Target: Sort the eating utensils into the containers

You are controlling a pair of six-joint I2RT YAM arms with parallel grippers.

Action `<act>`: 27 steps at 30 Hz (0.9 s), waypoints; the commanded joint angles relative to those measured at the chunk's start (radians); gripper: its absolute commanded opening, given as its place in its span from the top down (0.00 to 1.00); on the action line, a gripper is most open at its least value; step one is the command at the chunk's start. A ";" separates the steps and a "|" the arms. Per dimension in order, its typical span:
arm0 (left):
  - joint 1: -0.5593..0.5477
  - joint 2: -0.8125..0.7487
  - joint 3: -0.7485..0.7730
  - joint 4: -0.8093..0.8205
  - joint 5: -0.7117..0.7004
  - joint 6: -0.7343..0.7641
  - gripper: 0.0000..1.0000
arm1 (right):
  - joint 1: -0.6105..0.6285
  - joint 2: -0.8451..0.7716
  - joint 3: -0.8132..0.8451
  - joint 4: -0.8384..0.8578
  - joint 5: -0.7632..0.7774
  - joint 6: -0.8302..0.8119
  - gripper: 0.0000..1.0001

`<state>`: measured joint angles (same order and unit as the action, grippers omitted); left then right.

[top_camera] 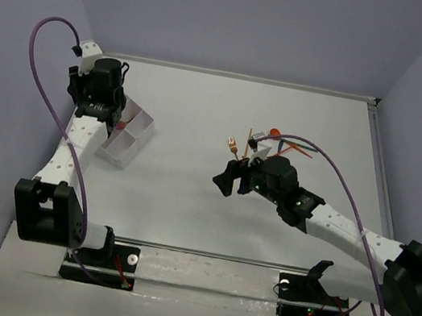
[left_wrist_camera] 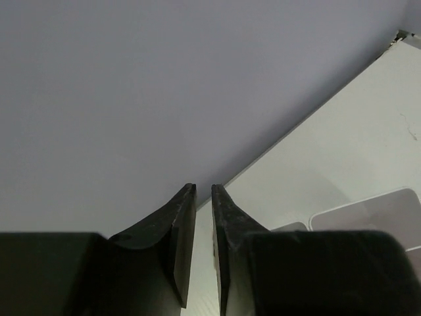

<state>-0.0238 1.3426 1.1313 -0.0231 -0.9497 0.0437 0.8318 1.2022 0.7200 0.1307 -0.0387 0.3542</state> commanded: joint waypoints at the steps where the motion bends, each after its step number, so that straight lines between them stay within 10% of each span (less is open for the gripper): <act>1: 0.005 -0.007 -0.033 0.080 -0.020 -0.071 0.67 | -0.002 0.028 0.038 0.003 0.040 -0.018 0.09; 13: 0.005 -0.130 0.002 0.017 0.198 -0.192 0.22 | -0.095 0.163 0.081 -0.085 0.152 -0.008 0.34; 27: -0.025 -0.537 -0.201 -0.034 0.951 -0.403 0.16 | -0.180 0.342 0.128 -0.126 0.206 -0.035 0.38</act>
<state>-0.0414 0.8780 1.0359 -0.0738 -0.2840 -0.2771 0.6598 1.5208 0.7849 0.0059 0.1253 0.3485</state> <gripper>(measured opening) 0.844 0.613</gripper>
